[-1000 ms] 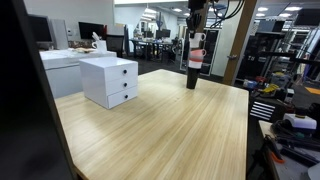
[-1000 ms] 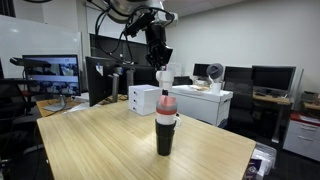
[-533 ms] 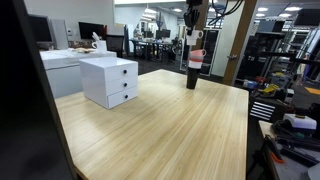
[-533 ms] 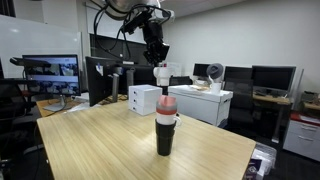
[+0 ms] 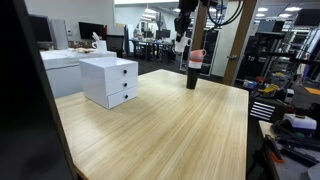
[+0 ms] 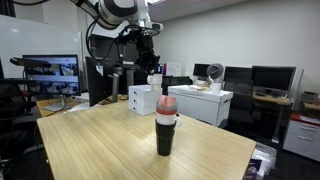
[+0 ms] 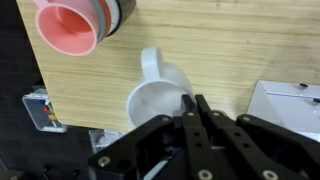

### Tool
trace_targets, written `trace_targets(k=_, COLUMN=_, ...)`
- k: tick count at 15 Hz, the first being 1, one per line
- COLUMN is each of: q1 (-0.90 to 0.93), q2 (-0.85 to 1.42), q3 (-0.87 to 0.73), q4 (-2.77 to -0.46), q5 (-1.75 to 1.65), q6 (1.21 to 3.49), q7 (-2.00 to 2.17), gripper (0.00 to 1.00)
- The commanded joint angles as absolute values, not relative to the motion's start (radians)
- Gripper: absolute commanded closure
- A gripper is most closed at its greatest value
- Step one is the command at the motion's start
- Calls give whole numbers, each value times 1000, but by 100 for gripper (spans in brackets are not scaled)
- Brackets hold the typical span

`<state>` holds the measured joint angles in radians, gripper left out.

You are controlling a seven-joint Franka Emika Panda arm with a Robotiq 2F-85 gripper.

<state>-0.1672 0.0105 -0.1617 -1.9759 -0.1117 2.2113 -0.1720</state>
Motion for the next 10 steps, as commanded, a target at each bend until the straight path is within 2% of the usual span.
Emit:
trace_targets(k=1, q1=-154, q2=-92, q3=-152, q4=-2174, q5=-105, q6=2339, q7=-190, gripper=96)
trace_targets(k=10, q1=-124, q2=-227, q3=-156, q4=-2455, q5=0, q6=2372, q7=-208, gripper=96)
